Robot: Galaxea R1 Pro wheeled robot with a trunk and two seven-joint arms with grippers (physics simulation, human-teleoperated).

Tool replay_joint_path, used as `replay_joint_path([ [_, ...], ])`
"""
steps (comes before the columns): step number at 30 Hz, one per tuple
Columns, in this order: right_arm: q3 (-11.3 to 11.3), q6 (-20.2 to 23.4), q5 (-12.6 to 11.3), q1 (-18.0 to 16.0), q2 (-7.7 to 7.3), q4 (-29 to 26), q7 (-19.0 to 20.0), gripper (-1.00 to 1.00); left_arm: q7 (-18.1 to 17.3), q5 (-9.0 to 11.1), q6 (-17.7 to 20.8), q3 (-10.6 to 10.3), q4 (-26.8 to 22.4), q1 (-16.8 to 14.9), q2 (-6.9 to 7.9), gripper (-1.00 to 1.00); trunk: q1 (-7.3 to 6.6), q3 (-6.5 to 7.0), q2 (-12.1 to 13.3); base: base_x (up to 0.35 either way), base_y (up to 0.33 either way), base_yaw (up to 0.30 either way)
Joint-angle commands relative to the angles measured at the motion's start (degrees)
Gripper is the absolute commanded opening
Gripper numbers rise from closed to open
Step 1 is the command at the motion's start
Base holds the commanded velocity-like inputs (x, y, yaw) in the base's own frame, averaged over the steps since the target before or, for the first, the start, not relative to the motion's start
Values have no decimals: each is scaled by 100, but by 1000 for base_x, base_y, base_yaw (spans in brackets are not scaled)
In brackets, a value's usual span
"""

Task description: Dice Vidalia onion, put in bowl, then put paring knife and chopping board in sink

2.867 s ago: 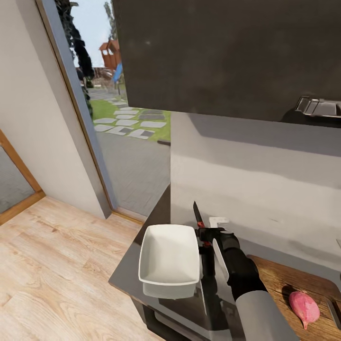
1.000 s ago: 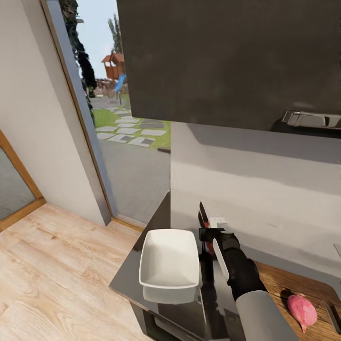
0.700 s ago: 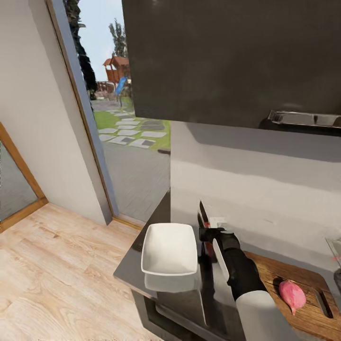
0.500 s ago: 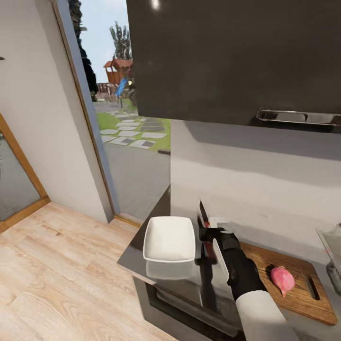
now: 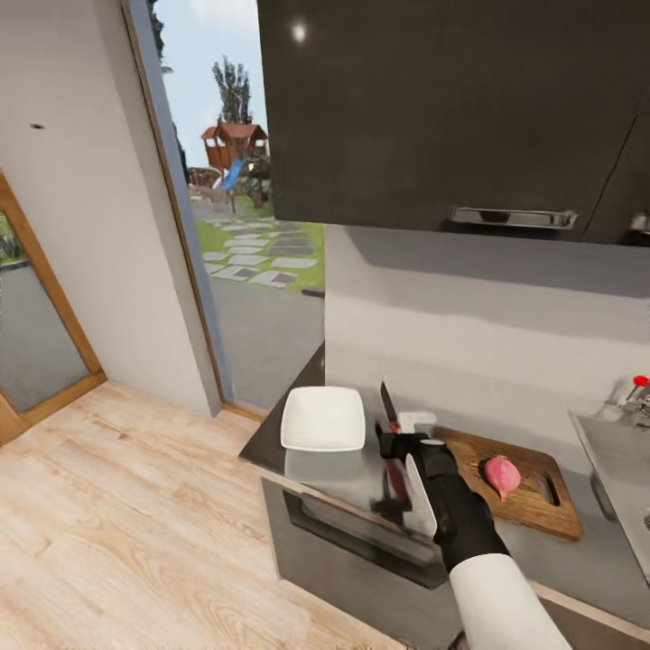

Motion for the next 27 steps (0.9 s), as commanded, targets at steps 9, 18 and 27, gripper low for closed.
replay_joint_path([
  [9, -12, -44, 45, -3, -2, -588, 81, -100, 49, 45, -14, -37, 56, -37, 9, 100, 1, 69, -12, -89, 0, 0],
  [18, -6, -163, 41, 37, -9, -1417, 147, -100, 49, 39, -14, -37, 218, -137, 4, 100, 1, 123, -12, -3, 0, 0],
  [27, -3, -249, 97, 326, -121, -2082, 615, -100, 49, 38, -14, -37, 223, -142, 11, 100, 1, 126, -12, 0, 0, 0],
])
